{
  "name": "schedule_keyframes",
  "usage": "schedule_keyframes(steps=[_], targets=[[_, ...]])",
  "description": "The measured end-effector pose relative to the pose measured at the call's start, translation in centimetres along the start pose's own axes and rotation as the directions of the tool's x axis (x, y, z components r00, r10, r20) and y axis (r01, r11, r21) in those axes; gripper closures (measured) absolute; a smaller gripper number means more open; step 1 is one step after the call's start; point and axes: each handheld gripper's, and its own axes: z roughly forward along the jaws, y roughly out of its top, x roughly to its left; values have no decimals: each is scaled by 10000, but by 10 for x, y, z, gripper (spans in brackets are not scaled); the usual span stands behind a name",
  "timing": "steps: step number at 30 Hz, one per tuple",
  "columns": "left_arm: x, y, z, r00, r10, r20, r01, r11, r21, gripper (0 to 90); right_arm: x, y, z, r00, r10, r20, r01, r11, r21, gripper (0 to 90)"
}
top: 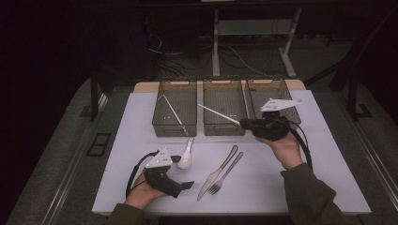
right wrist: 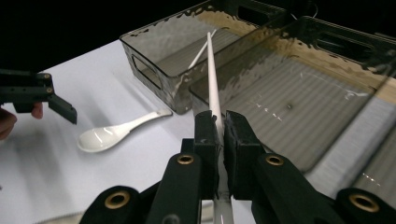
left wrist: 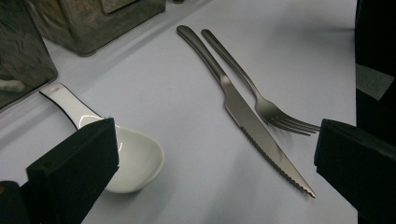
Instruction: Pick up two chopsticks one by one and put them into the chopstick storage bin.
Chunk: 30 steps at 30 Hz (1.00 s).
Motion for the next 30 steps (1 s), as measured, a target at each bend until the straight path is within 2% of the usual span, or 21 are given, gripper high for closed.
schedule_keyframes(steps=[15,30], targets=[[0,0,-2,10000,-4,-12,4,10000,-94,0,13,45,61,9995,-244,208,234,9984,506,842],[1,1,-3,10000,52,48,-51,9999,-147,0,18,74,123,9976,2,695,-70,9951,982,842]])
